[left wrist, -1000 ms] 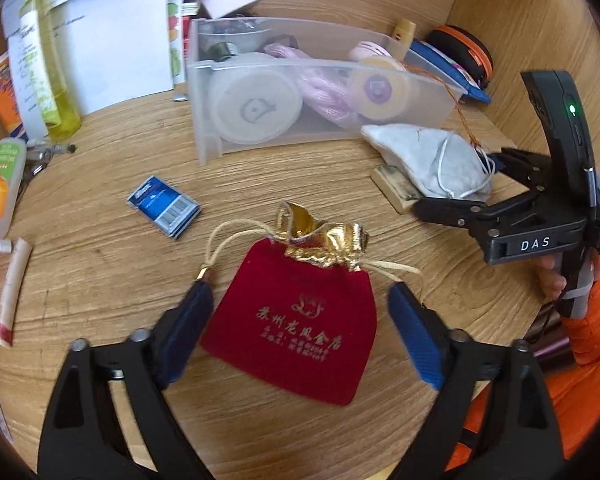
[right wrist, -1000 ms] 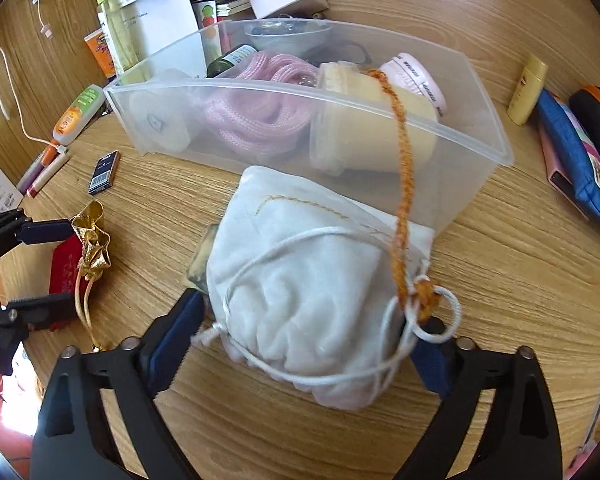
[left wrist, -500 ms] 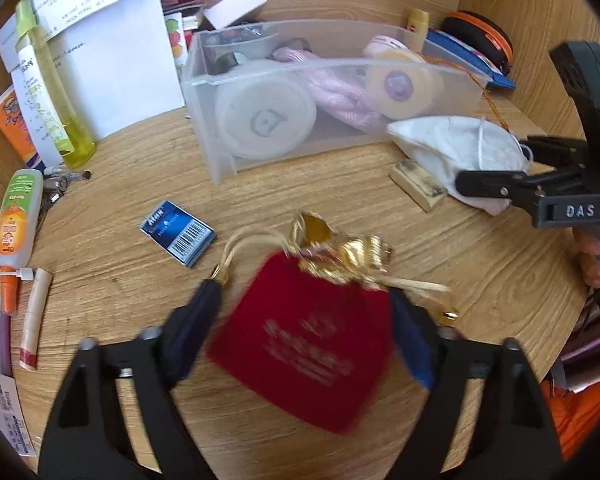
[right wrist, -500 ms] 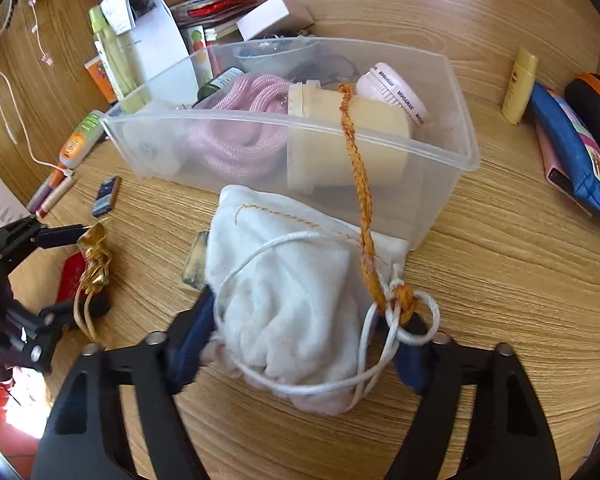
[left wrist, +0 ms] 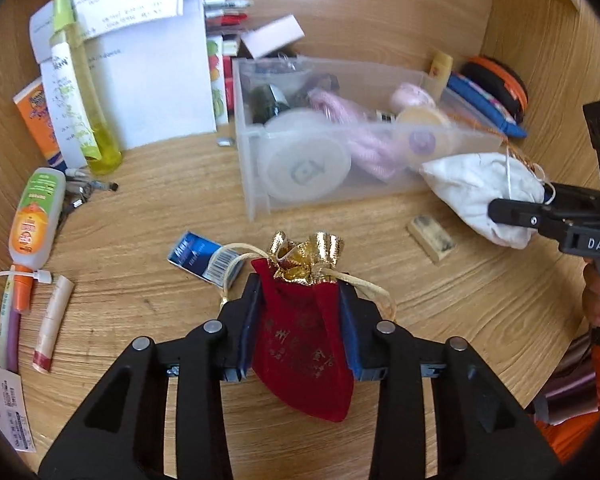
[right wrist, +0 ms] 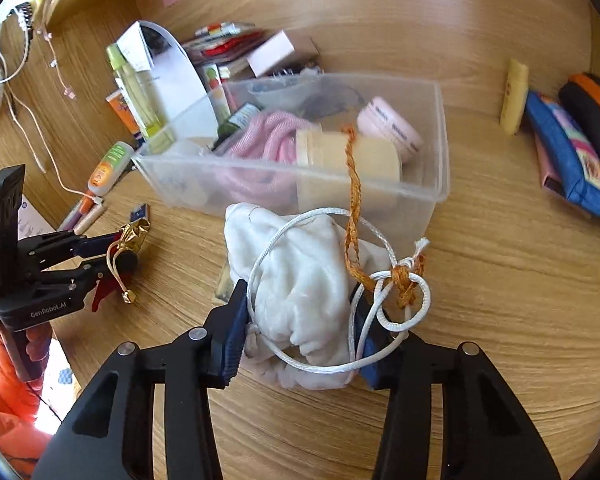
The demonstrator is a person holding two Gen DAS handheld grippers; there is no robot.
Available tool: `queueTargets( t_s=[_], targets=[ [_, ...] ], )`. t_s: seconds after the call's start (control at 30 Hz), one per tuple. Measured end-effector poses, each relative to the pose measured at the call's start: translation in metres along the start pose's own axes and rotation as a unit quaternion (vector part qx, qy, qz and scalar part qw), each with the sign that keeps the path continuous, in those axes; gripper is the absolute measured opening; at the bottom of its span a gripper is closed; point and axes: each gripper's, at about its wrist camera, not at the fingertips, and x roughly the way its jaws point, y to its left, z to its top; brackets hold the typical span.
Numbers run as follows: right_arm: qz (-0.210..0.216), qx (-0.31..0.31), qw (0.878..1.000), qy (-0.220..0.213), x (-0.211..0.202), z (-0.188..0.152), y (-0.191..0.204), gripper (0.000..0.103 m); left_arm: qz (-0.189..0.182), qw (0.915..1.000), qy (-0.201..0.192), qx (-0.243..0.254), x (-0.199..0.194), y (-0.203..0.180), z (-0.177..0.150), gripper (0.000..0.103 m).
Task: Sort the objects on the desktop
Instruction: 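Lower the red pouch and white pouch into the clear box and release both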
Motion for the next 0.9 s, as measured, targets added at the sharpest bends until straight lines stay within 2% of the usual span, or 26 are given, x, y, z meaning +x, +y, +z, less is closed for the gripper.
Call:
queueTargets(
  t_s=[0.27,0.47,0.6,0.9],
  targets=[
    [0.008,-0.016,0.999,-0.037,-0.018,0.02,0.009,0.042,-0.013,0.9989,-0.044,-0.009,-0.022,0.002,0.017,0.036],
    [0.038,0.011,0.998,-0.049,-0.024,0.032,0.001,0.041,-0.021,0.9973,-0.069,-0.017,-0.031,0.005,0.034,0.036],
    [0.051,0.006,0.997,-0.06,-0.033,0.038,0.002,0.04,-0.022,0.9958,-0.087,-0.018,-0.037,0.005,0.044,0.036],
    [0.044,-0.021,0.995,-0.091,-0.04,0.062,0.012,0.04,-0.027,0.9938,-0.107,-0.013,-0.041,0.004,0.066,0.036]
  ],
)
